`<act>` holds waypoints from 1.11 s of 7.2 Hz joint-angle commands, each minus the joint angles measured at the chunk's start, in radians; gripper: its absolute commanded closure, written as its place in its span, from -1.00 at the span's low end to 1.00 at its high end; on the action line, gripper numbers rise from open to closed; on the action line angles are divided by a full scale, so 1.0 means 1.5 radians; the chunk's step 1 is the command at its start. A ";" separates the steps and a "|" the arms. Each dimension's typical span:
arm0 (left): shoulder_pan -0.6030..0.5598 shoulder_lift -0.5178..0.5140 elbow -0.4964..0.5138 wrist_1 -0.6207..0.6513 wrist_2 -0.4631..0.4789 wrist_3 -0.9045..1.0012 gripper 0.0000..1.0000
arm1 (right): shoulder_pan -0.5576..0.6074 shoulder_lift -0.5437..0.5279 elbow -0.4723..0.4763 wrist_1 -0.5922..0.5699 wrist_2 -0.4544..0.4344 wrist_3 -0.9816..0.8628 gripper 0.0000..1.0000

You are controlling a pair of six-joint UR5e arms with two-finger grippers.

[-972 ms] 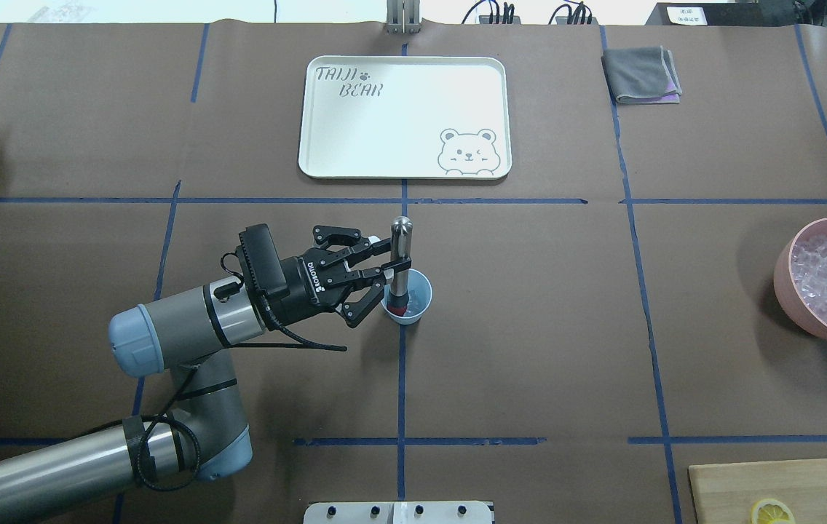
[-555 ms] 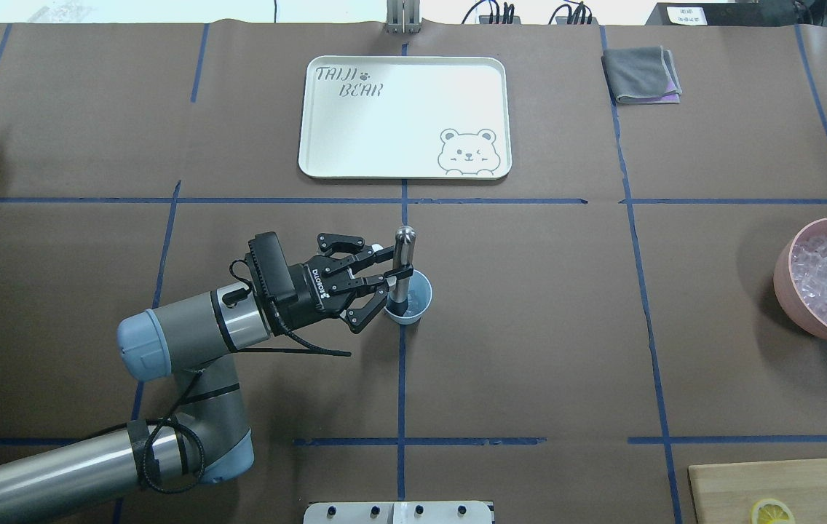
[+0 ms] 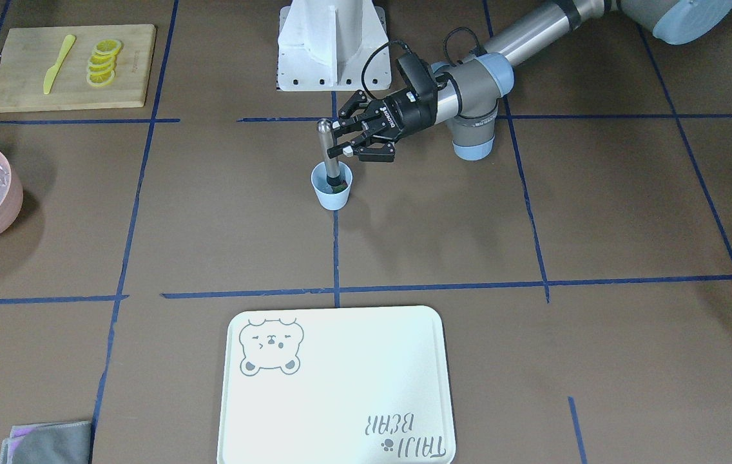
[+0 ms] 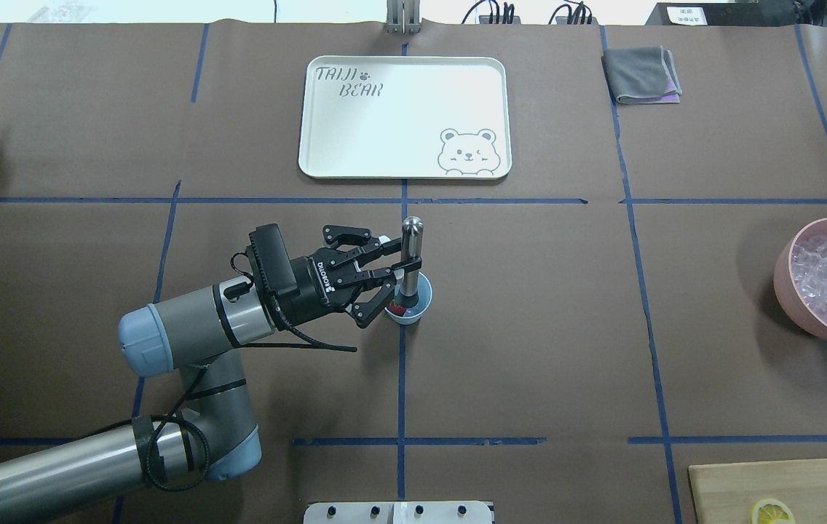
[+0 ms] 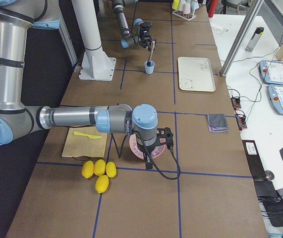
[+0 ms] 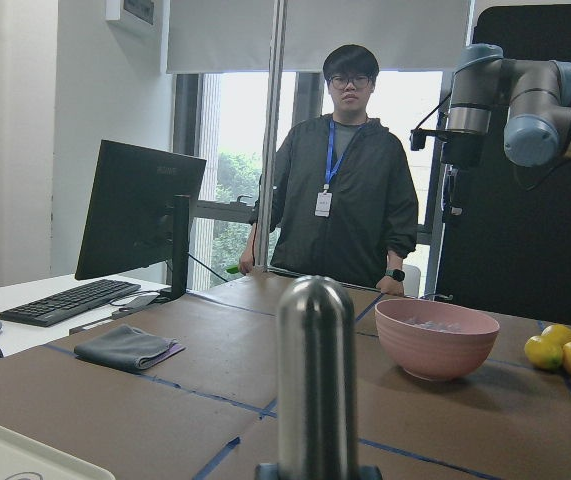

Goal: Mash ice and strawberries in cup
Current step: 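Lower the pestle into the cup and press down on the contents, then lift the pestle out of the cup and withdraw the left arm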

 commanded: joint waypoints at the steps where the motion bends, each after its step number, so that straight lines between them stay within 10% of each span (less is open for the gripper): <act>1: -0.023 0.003 -0.047 0.020 -0.002 -0.010 1.00 | 0.000 0.001 0.000 0.000 0.000 0.000 -0.99; 8: -0.072 0.047 -0.349 0.735 -0.007 -0.033 1.00 | 0.000 -0.002 0.000 0.001 0.001 0.006 -0.99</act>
